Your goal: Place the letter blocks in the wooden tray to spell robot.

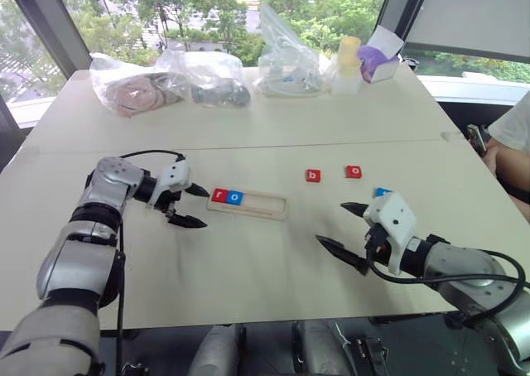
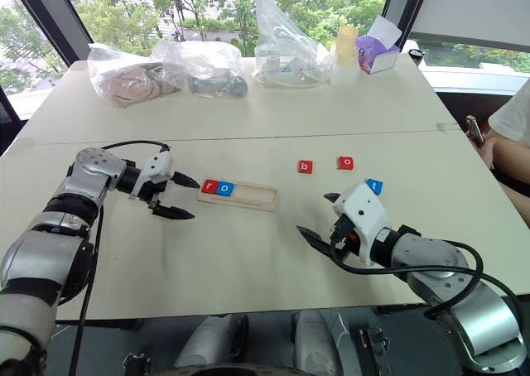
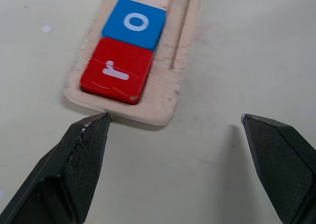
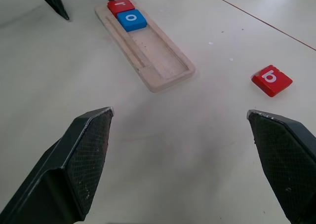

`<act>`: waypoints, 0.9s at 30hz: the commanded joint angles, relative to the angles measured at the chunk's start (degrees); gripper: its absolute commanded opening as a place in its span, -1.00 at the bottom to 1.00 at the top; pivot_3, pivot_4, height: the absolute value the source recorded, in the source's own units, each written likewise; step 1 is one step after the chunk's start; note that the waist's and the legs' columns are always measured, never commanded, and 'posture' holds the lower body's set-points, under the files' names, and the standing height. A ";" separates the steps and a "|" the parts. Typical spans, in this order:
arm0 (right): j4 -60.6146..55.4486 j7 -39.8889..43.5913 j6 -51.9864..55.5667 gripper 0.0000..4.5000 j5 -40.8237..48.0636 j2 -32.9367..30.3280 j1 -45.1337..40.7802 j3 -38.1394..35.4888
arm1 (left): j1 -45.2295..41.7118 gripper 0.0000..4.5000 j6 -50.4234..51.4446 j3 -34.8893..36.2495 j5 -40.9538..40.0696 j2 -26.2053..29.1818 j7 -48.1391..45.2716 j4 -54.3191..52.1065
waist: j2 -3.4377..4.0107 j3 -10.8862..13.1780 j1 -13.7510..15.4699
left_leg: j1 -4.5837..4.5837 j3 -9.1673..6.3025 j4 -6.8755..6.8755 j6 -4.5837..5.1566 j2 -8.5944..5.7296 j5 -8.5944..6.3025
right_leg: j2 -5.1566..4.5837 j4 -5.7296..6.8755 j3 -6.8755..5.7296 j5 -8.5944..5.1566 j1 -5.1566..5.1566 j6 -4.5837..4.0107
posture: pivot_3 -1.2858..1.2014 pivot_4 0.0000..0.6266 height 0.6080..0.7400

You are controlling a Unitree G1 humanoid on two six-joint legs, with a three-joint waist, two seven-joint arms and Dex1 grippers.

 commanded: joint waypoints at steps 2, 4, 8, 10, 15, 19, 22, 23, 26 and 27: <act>-1.60 -0.12 -0.54 1.00 0.31 0.22 -0.88 -0.23 | 3.62 0.97 2.42 -4.77 -4.65 3.05 -1.36 -5.78 | 0.00 0.00 -0.04 | 0.00 0.00 0.00 0.00 0.01 0.00 | 0.00 0.00 0.01 0.00 -0.01 -0.01 | 0.03 -0.52 1.00; -1.49 -0.02 -0.58 1.00 0.35 0.19 -0.94 -0.28 | 3.47 0.97 2.48 -4.60 -4.96 3.62 -1.36 -5.68 | 0.00 0.00 0.04 | 0.00 -0.01 0.00 0.00 0.01 0.00 | 0.00 0.00 0.01 -0.01 -0.01 -0.01 | 0.03 -0.52 1.00; -1.35 0.24 -0.59 1.00 0.36 0.01 -0.98 -0.39 | 1.42 0.97 1.27 -2.59 -3.21 3.77 -1.15 -2.33 | 0.00 0.00 0.04 | 0.00 -0.01 0.00 0.00 0.01 0.00 | 0.01 -0.02 0.00 -0.01 0.00 -0.01 | 0.03 -0.52 1.00; -1.29 0.35 -0.58 1.00 0.34 -0.09 -1.08 -0.38 | -0.23 0.97 -0.21 -2.21 -1.80 3.51 0.99 0.11 | 0.00 0.00 0.02 | -0.01 -0.01 0.00 0.00 0.01 0.00 | 0.02 -0.02 -0.01 -0.01 -0.01 -0.01 | 0.03 -0.52 1.00; -1.22 0.56 -0.48 1.00 0.42 -0.25 -1.32 -0.48 | -3.54 0.97 -4.19 -1.10 0.93 0.97 7.40 4.68 | -0.01 0.01 0.13 | -0.02 -0.01 0.00 0.00 0.00 0.00 | 0.02 -0.02 -0.02 -0.01 -0.01 0.00 | 0.03 -0.52 1.00; -1.48 0.62 -0.19 1.00 0.53 -0.35 -1.35 -0.67 | -4.97 0.97 -4.56 -1.04 3.10 -0.65 9.30 5.85 | -0.01 0.01 0.37 | -0.05 -0.01 0.00 0.00 -0.02 0.00 | 0.00 -0.05 -0.04 0.00 0.00 0.01 | 0.03 -0.52 1.00; -1.87 0.63 0.13 1.00 0.70 -0.52 -1.04 -1.18 | -6.50 0.97 -6.83 -1.09 4.74 -2.30 11.51 7.97 | -0.01 0.01 0.51 | -0.05 -0.01 0.00 0.00 -0.03 0.00 | 0.00 -0.05 -0.05 0.00 0.00 0.01 | 0.03 -0.52 1.00; -2.06 0.63 0.24 1.00 0.71 -0.61 -0.89 -1.32 | -7.03 0.97 -7.44 -1.11 5.41 -2.87 12.58 8.72 | -0.01 0.01 0.65 | -0.05 -0.02 0.00 0.00 -0.03 0.00 | 0.00 -0.05 -0.05 0.00 0.00 0.01 | 0.03 -0.52 1.00; -2.62 0.56 0.70 1.00 0.83 -0.73 -0.61 -1.70 | -7.98 0.97 -8.05 -0.94 6.95 -3.96 14.94 9.96 | -0.01 0.00 1.17 | -0.04 -0.01 0.01 0.00 -0.04 0.00 | 0.00 -0.05 -0.04 0.00 0.01 0.02 | 0.03 -0.52 1.00; -2.86 0.52 0.87 1.00 0.89 -0.77 -0.51 -1.86 | -8.21 0.97 -8.10 -0.85 7.31 -4.21 15.17 10.27 | -0.01 0.00 1.28 | -0.04 -0.01 0.01 0.00 -0.04 0.00 | 0.00 -0.05 -0.05 0.00 0.01 0.02 | 0.03 -0.52 1.00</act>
